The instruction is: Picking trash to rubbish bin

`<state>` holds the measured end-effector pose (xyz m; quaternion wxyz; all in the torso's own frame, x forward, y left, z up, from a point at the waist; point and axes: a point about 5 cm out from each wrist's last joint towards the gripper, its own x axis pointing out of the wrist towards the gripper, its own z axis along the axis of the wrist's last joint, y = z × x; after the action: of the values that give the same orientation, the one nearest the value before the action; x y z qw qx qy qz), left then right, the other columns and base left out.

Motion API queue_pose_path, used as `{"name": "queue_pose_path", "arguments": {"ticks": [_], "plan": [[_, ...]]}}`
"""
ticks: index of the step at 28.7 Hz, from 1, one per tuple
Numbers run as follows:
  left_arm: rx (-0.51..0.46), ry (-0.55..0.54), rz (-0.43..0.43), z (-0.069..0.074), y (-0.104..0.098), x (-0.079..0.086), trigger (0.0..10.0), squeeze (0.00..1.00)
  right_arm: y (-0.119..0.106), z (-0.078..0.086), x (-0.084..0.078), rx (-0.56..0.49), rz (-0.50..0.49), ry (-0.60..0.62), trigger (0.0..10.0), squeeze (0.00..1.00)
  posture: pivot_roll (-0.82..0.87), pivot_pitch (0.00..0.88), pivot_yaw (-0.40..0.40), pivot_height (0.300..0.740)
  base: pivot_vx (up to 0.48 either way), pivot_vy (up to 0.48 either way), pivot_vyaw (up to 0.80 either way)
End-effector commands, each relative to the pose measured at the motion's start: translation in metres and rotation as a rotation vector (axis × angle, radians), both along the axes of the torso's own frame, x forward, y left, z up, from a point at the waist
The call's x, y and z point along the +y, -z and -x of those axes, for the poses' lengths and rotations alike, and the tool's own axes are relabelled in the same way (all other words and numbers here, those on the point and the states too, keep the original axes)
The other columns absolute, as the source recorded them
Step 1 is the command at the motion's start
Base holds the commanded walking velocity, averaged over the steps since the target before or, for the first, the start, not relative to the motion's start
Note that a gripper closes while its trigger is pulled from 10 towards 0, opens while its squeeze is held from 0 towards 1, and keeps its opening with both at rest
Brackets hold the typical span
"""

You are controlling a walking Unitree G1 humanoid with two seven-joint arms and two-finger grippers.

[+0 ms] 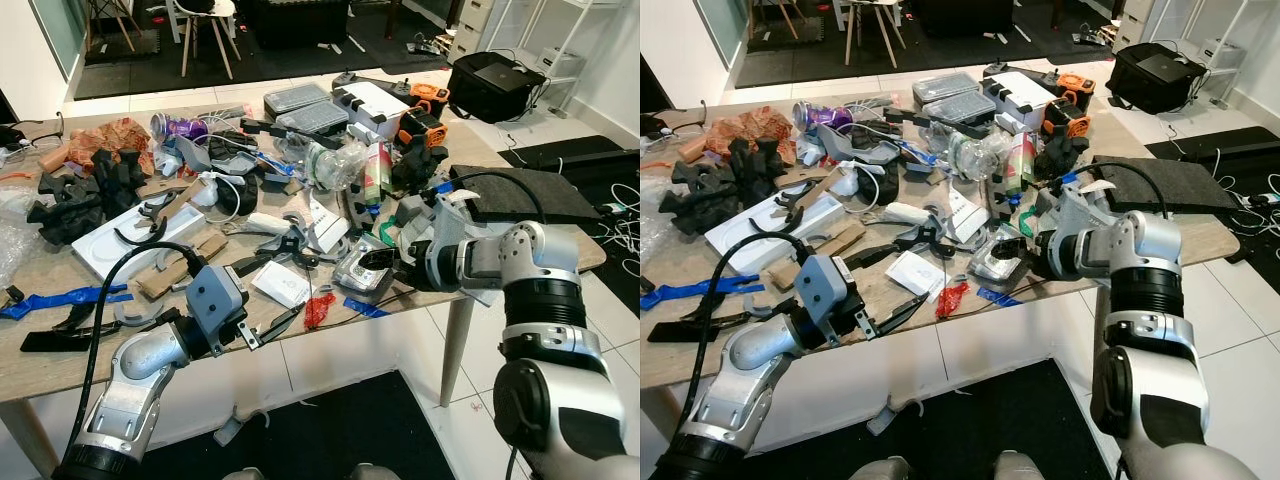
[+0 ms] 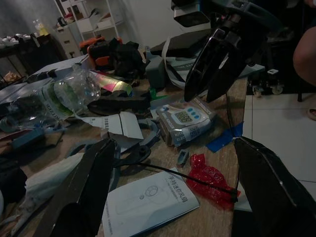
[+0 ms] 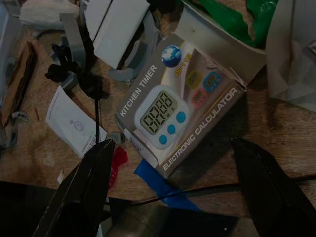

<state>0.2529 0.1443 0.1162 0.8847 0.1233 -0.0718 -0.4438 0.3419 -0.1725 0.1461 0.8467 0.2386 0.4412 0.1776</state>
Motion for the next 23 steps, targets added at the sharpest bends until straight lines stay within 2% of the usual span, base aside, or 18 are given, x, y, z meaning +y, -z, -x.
{"name": "queue_pose_path", "arguments": {"ticks": [1, 7, 23], "plan": [[0.018, -0.001, -0.007, 0.002, 0.005, 0.002, 10.0, 0.00, 0.010, 0.002, -0.001, 0.023, -0.015, 0.022, 10.0, 0.00, -0.01, 0.000, -0.036, 0.740, 0.000, 0.000, 0.00], [0.016, 0.001, -0.006, 0.002, 0.003, 0.002, 10.0, 0.00, 0.020, 0.001, -0.011, 0.024, -0.014, 0.080, 10.0, 0.00, -0.01, 0.000, -0.034, 0.740, 0.000, 0.000, 0.00], [0.018, 0.000, -0.010, 0.002, 0.004, 0.004, 10.0, 0.00, 0.028, -0.004, -0.014, 0.019, -0.030, 0.126, 10.0, 0.00, 0.00, 0.000, -0.027, 0.740, 0.000, 0.000, 0.00]]}}
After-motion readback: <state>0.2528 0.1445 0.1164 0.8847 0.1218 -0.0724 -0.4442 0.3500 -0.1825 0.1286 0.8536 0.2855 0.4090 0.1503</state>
